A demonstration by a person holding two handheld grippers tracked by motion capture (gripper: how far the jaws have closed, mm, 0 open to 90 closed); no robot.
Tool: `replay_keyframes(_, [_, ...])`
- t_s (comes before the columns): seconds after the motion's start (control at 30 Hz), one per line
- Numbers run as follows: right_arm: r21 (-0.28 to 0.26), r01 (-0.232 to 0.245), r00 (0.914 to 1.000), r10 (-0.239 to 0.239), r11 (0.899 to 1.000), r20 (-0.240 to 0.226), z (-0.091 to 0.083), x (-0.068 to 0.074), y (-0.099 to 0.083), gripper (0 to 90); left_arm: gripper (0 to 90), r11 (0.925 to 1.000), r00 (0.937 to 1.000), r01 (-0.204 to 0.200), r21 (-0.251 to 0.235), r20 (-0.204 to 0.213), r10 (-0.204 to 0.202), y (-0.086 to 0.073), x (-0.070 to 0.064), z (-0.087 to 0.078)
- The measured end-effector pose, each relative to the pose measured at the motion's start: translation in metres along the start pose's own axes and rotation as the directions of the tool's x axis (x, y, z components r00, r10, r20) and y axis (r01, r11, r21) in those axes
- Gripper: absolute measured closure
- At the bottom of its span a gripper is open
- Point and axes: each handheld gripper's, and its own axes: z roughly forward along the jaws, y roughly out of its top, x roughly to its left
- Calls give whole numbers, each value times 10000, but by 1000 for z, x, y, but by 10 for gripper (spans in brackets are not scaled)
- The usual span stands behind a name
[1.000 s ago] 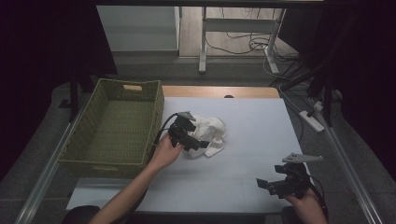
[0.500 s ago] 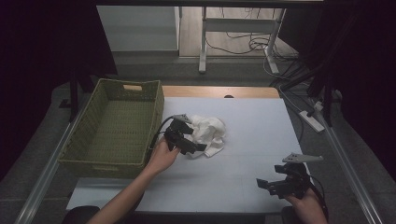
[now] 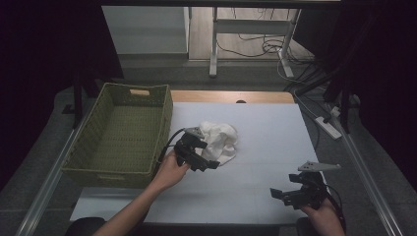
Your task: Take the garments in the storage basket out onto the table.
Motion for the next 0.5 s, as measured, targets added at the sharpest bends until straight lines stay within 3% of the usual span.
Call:
replay_keyframes(0.2, [-9,-7,10000,7,10000,-30,0,0,0,12,0,10000,9990,-51,-31,443,53,-3,-8,-5])
replay_keyframes(0.33, [-31,-23,10000,23,10000,-42,0,0,0,12,7,9998,9995,-20,177,300,15,-7,-14,-7])
replay_keyframes(0.5, [-4,20,10000,-20,10000,-41,0,0,0,12,13,10000,9994,-17,-55,346,19,-13,-20,-11])
